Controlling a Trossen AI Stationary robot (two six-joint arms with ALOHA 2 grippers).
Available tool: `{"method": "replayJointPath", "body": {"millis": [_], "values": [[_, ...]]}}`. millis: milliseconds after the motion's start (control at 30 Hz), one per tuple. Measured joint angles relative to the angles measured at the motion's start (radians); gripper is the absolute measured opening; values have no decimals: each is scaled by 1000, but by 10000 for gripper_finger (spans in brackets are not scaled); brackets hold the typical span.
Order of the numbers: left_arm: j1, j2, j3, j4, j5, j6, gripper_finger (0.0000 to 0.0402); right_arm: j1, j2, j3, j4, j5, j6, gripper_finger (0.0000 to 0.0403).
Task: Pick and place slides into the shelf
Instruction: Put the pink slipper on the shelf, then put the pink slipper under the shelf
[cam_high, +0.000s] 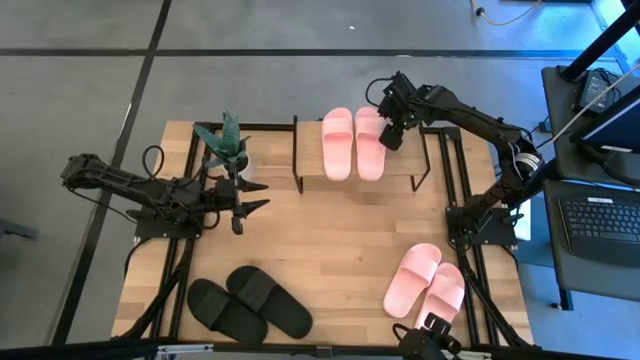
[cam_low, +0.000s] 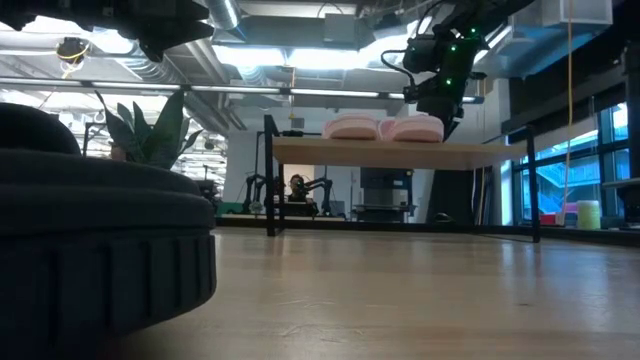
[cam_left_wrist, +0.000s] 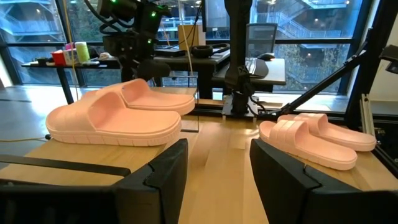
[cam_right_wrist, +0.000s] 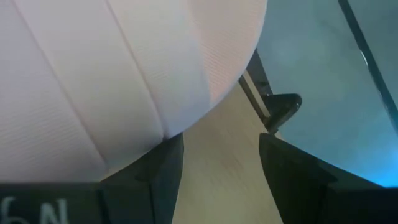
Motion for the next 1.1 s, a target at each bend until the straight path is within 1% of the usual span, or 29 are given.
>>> {"method": "replayJointPath", "body": {"millis": [133, 233, 467, 567, 667, 767, 933, 1100], "values": [[0, 0, 0, 0, 0, 0, 166, 0, 0, 0, 6, -54, 1, 210], [0, 0, 0, 0, 0, 0, 166, 0, 0, -1, 6, -74, 20, 210], [0, 0, 0, 0, 0, 0, 166, 0, 0, -1, 5, -75, 30, 210], [0, 0, 0, 0, 0, 0, 166, 0, 0, 29, -26, -67, 75, 210], [0, 0, 0, 0, 0, 0, 166, 1, -4, 96, -58, -38, 95, 210], [0, 0, 0, 0, -1, 0, 166, 5, -9, 187, -115, -34, 102, 210], [0, 0, 0, -5, -1, 0, 166, 36, -12, 391, -309, -33, 133, 210], [0, 0, 0, -19, -1, 0, 166, 124, -12, 587, -528, -32, 192, 210]]}}
